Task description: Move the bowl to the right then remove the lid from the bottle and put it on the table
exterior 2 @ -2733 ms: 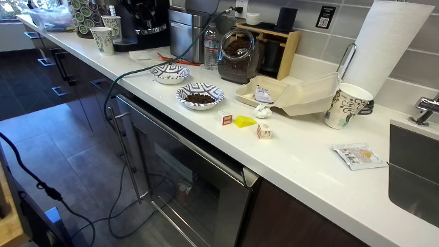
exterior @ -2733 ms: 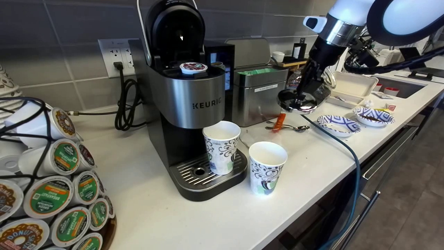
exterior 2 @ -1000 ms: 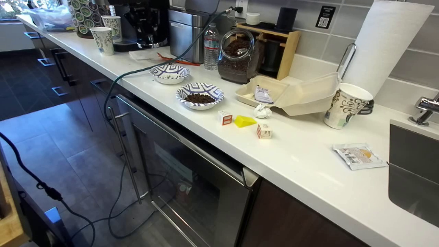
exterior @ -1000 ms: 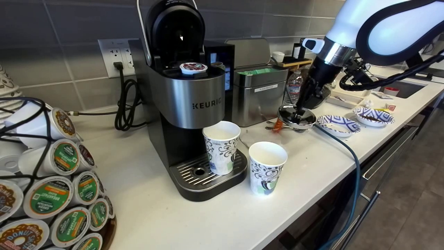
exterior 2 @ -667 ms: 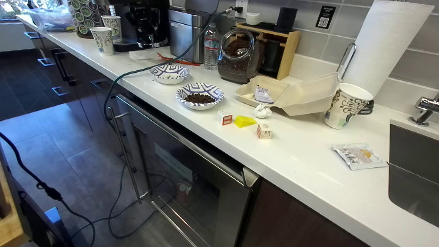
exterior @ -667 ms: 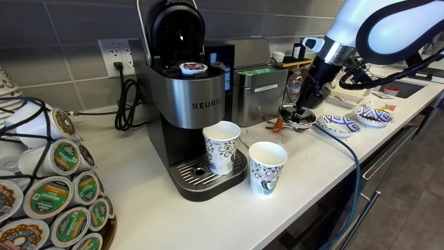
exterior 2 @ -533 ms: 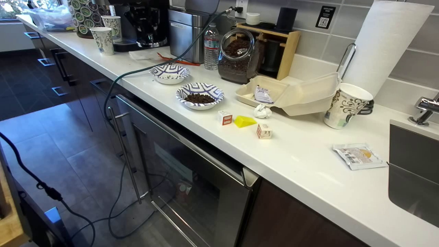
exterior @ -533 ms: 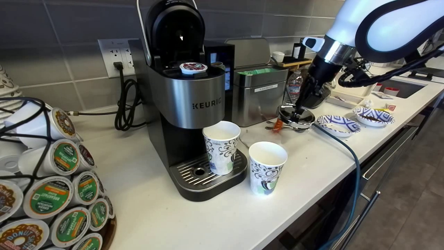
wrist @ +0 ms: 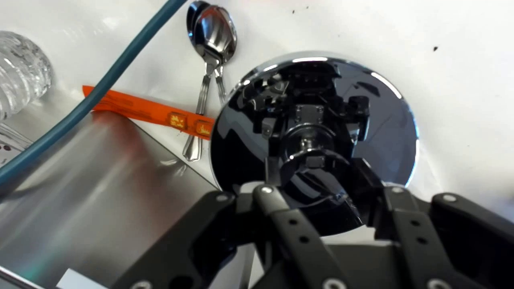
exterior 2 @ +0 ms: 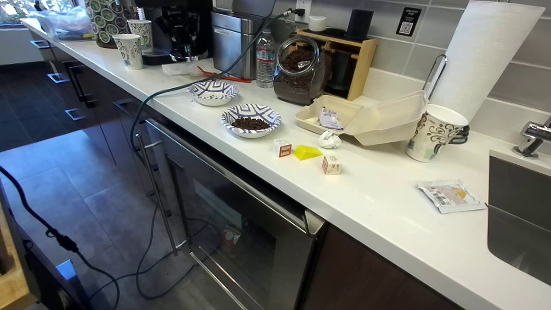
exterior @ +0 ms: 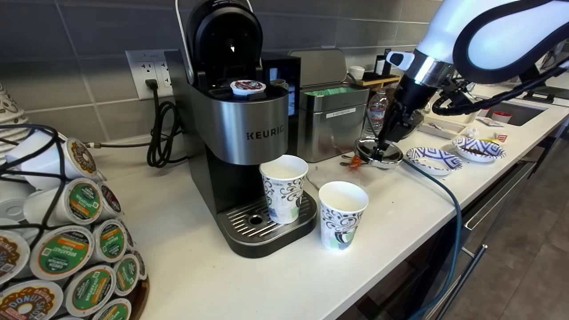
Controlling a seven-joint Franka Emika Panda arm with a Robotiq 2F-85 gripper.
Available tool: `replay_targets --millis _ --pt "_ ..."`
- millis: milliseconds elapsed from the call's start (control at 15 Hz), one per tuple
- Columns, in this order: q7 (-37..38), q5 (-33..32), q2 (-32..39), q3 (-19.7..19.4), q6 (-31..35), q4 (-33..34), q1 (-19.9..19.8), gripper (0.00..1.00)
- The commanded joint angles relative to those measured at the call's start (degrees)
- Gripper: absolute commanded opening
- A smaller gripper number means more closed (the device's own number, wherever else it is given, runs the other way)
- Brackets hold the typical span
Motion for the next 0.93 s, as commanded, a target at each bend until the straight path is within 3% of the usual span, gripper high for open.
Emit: replay_targets --millis 0,267,733,800,867 --pt "-0.5 0.6 2.0 0.8 1.3 -0.8 -0.3 0.21" --pt "0.1 -0.2 4.1 1.1 4.0 -0.8 -0.3 0.21" --pt "3.0 -7.3 7.4 0.3 0.4 2.0 2.7 0.21" --pt "3.3 -8.0 6.9 0.3 0.3 2.0 2.9 0.71" --pt "3.2 -8.4 6.0 0.7 0.3 1.6 2.9 0.72"
